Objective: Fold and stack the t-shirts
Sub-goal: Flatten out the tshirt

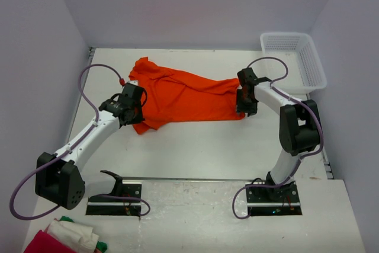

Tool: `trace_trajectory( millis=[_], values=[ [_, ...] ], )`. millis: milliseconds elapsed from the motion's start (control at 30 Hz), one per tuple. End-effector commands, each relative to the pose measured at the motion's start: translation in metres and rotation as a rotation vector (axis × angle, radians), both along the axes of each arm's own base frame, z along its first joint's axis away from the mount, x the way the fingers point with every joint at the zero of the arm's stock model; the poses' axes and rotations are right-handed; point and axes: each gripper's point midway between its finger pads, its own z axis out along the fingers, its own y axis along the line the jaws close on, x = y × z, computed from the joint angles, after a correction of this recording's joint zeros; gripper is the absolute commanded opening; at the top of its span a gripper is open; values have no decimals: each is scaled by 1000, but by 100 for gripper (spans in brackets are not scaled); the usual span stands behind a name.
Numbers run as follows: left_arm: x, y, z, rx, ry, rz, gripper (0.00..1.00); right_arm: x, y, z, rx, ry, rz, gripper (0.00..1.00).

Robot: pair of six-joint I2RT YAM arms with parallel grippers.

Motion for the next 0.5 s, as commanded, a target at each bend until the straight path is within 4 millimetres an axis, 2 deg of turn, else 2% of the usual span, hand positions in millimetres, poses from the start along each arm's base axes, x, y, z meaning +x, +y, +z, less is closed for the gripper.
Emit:
trace_trajectory(
  millis=[0,333,467],
  values=[
    [8,-1,1,-2,-21,-24,0,21,-2,12,-13,-63,2,45],
    [9,-5,-6,-11,-6,-37,0,27,-2,14,-20,-74,6,39],
    [9,-5,-7,-11,-6,-39,0,27,-1,15,-9,-76,5,27]
  ],
)
